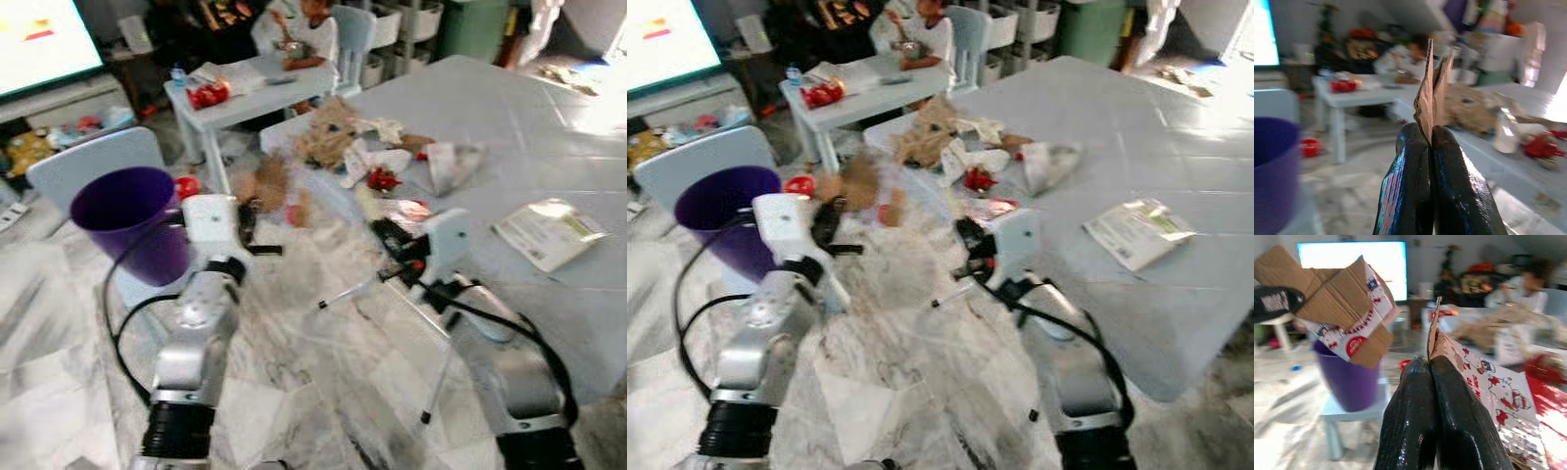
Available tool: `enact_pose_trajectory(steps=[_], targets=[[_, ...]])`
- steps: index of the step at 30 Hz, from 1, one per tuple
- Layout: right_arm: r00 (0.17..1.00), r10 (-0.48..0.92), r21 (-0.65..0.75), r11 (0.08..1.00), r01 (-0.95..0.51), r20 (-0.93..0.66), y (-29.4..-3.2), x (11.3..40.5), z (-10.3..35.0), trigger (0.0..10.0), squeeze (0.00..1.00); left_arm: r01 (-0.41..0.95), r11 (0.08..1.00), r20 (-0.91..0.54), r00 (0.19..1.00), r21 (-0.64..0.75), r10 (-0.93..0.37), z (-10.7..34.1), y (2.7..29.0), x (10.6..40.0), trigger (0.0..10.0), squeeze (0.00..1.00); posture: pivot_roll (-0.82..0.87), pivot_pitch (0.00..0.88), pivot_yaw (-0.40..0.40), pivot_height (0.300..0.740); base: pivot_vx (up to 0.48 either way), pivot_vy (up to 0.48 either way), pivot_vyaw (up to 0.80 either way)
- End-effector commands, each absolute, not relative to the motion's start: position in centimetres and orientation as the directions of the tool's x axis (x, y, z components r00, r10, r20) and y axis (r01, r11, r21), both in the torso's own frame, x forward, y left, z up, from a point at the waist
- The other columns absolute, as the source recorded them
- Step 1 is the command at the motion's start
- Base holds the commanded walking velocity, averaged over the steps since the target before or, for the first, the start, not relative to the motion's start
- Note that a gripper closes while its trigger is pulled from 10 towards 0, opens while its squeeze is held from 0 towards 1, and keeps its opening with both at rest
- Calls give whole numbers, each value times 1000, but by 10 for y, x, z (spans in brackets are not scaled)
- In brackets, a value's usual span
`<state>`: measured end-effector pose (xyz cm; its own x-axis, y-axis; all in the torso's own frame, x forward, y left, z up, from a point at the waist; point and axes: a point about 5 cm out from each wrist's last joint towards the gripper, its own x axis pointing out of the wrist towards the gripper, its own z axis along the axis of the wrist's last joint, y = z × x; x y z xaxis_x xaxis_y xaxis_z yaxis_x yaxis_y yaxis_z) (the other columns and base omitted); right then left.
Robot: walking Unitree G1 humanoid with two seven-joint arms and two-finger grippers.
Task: Picking trash to rubbish bin
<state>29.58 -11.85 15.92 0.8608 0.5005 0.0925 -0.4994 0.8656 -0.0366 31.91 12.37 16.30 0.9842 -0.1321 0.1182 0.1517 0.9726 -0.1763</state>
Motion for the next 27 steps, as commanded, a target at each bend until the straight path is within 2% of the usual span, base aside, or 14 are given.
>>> enact_pose_trajectory(steps=[1,19,27], targets=[[866,492,-49,870,-490,91,-123,297,160,0,0,156,972,110,984,-173,-139,162,118,320,0,0,-87,46,28,740,0,0,800],[862,497,-45,868,-495,95,-121,296,161,0,0,131,972,99,989,-194,-113,160,119,321,0,0,-86,50,27,740,0,0,800],[864,490,-26,871,-490,113,-123,296,163,0,0,134,969,104,988,-209,-115,161,120,323,0,0,-85,46,28,740,32,0,61]])
